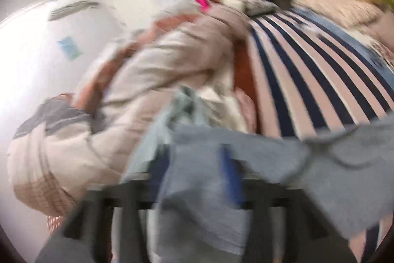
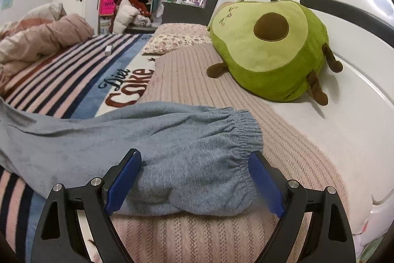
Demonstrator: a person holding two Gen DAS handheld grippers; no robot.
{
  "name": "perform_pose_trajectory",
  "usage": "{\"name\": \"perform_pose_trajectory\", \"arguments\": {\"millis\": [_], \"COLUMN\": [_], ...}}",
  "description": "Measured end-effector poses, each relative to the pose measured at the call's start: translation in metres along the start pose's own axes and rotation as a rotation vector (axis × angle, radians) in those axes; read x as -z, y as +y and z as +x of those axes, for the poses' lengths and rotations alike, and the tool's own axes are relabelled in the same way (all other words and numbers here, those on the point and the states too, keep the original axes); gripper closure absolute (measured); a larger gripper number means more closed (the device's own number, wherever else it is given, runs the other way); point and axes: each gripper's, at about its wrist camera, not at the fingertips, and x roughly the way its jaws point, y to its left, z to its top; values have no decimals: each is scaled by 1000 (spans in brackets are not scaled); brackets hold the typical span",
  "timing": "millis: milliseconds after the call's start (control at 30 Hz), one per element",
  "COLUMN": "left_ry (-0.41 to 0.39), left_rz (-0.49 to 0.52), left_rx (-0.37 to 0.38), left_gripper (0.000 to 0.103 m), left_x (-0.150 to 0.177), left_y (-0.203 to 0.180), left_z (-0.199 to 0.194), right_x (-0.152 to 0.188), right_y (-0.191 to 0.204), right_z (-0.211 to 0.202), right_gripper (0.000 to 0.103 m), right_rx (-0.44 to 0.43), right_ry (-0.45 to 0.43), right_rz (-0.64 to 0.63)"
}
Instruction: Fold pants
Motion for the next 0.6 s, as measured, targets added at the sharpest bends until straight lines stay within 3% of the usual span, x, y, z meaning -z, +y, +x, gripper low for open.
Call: {"name": "perform_pose_trajectory", "arguments": {"millis": [133,200,267,333,400,533,600], "left_ry": [-31,-42,-32,-8,28,114,136], "left_rz": [-73,-30,51,170,194,105,84], "left_rx": [102,165,231,247,246,363,365], "left_gripper": [42,24,16,16,16,16,16], "left_x": [0,5,14,30,41,62,65], "left_y": [18,11,-4,-24,-33,-34,-36], "left_z": [-19,-36,-52,-64,-68,-67,-58], "right_x": [-2,-2,-2,-1,1,6,7], "right_y": [3,3,1,-1,-2,1,2], "right_z": [0,-2,-5,-9,-12,-15,-15], "right_gripper": [16,16,15,10,9,9,9], "right_rx": [23,18,8,-7,-25,-42,-49], "right_ry": [10,16,18,14,6,2,-2], "right_rz": [-15,-17,-6,11,23,20,21]}}
